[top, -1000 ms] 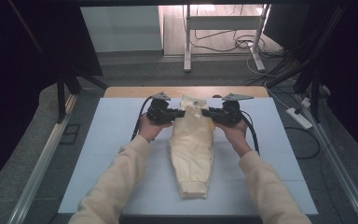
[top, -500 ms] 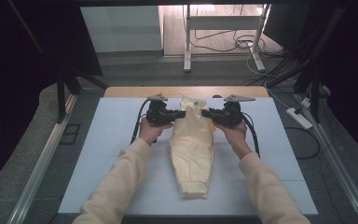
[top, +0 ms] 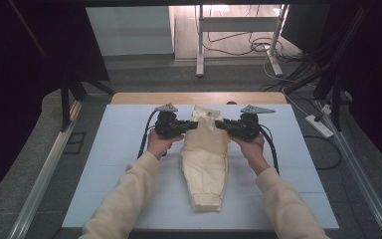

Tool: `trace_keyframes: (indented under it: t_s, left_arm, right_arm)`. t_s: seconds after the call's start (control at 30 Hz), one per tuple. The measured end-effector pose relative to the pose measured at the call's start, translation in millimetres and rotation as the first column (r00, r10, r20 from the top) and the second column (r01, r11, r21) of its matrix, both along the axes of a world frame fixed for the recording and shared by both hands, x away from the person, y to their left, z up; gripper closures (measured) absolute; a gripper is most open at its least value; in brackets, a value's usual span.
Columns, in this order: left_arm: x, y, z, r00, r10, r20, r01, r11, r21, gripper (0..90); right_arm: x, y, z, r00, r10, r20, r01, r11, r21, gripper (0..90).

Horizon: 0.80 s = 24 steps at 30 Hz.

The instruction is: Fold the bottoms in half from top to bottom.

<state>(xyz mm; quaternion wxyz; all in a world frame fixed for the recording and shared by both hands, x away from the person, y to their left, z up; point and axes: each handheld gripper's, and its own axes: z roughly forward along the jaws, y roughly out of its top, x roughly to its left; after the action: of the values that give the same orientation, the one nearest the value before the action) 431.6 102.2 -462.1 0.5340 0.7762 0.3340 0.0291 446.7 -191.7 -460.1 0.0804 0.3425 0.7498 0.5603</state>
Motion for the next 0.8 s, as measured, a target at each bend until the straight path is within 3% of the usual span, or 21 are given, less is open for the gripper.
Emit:
trace_keyframes:
  t_s: [0.27, 0.8]
  left_arm:
    - [-11.1, 0.1, -0.3, 0.9999, -0.009, 0.006, 0.009, 0.9999, -0.006, 82.2]
    - [-19.6, 0.2, -4.8, 0.9999, -0.008, 0.008, 0.008, 0.9991, -0.042, 82.2]
  right_arm:
    - [-16.1, -2.2, 0.3, 0.9999, 0.014, 0.002, -0.014, 0.9998, 0.013, 73.9]
    - [-24.3, -4.3, -5.2, 0.9998, 0.016, -0.012, -0.015, 0.9981, 0.06, 73.9]
